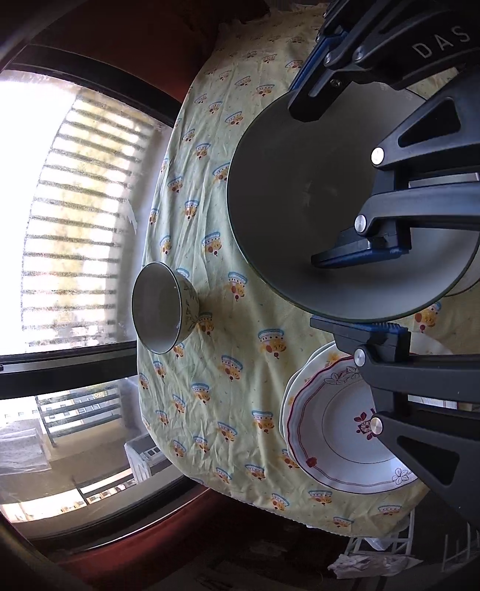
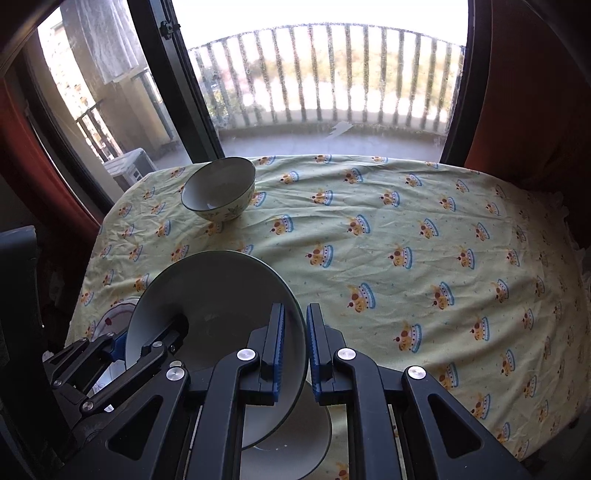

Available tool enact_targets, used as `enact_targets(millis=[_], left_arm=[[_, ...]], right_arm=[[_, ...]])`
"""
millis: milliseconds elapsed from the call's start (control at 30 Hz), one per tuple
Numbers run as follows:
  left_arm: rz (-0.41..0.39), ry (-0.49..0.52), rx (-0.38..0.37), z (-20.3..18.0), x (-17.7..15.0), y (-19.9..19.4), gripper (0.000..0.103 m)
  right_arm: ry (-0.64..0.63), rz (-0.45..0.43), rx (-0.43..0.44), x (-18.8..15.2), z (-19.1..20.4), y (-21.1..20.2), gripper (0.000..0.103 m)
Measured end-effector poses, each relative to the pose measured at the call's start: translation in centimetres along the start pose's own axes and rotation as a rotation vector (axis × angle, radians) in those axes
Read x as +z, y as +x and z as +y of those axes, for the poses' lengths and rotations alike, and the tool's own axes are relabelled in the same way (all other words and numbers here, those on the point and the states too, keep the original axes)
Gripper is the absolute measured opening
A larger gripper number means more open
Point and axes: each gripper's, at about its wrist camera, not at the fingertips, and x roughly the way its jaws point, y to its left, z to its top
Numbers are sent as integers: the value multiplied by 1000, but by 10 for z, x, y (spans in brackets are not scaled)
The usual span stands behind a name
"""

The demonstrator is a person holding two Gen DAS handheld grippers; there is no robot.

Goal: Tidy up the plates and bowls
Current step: 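Lower the green-rimmed white bowl onto the cloth and open both grippers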

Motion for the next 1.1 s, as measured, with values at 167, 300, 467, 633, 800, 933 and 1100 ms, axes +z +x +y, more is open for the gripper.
enact_targets(millis=[167, 300, 467, 633, 800, 933, 1100], left_arm=[[26, -17, 14, -5, -18, -3, 24], [51, -34, 23, -9, -34, -2, 24], [70, -49, 39, -11, -49, 2, 24], [94, -63, 52, -12, -61, 8, 24], [92, -53, 85, -15, -67, 14, 24], [106, -67, 94, -12, -70, 19, 24], [134, -78, 101, -10, -75, 26, 24]], right_arm=[[-15, 17, 28, -14, -10, -7, 15], [-13, 41, 47, -27, -18, -9, 15], [-42, 64, 56, -40, -20, -6, 15], [-73, 82, 56, -49, -19, -1, 15], [-88, 112, 54, -57, -20, 9, 15], [-92, 141, 57, -64, -21, 20, 15], [-114, 158, 58, -68, -16, 27, 15]])
